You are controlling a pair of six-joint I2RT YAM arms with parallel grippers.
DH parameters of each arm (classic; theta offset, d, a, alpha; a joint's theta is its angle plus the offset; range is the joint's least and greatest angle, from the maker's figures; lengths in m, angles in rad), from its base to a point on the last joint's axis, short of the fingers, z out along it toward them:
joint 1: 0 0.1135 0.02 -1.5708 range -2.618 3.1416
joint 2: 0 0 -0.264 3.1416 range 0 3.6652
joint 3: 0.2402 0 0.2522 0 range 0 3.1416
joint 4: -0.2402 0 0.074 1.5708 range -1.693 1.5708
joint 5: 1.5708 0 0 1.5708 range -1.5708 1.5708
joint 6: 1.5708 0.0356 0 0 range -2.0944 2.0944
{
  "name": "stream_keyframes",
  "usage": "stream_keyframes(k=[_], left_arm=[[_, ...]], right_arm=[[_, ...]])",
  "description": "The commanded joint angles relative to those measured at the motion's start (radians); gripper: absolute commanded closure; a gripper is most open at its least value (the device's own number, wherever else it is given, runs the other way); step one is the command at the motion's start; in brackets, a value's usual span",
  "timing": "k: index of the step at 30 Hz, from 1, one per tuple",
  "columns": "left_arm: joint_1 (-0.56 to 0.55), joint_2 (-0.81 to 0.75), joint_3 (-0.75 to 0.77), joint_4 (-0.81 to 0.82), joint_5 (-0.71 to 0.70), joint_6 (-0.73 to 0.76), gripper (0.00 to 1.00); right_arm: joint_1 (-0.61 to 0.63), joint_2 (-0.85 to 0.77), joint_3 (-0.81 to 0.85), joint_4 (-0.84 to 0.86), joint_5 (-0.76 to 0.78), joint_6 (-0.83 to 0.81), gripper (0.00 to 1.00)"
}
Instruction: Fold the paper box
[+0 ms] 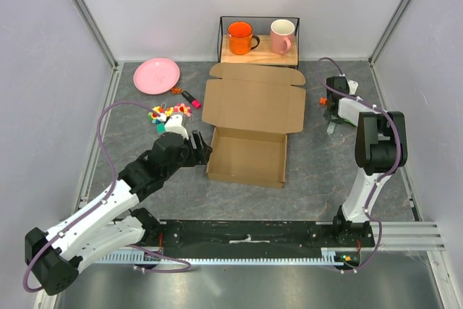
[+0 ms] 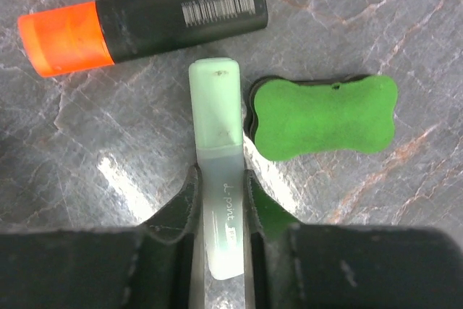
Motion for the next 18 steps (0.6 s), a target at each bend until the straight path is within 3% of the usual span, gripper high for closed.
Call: stream_keyframes(k=[1, 5, 12, 18], left_arm=[[0.004, -0.036, -0.012, 0.024, 0.007, -0.029, 0.25], [0.002, -0.051, -0.01, 0.014, -0.021, -0.021, 0.25], [0.004, -0.09, 0.009, -0.02, -0.082, -0.001, 0.25], [0.002, -0.128, -0.001, -0.042, -0.117, -0.024, 0.25]], right_arm=[[0.0, -0.062, -0.06, -0.052, 0.0, 0.06, 0.85], [0.0, -0.205, -0.05, -0.109, 0.0, 0.106, 0.95], [0.127, -0.605, -0.115, -0.164, -0.058, 0.137, 0.99], [0.515, -0.832, -0.248, -0.141, -0.095, 0.214, 1.0]])
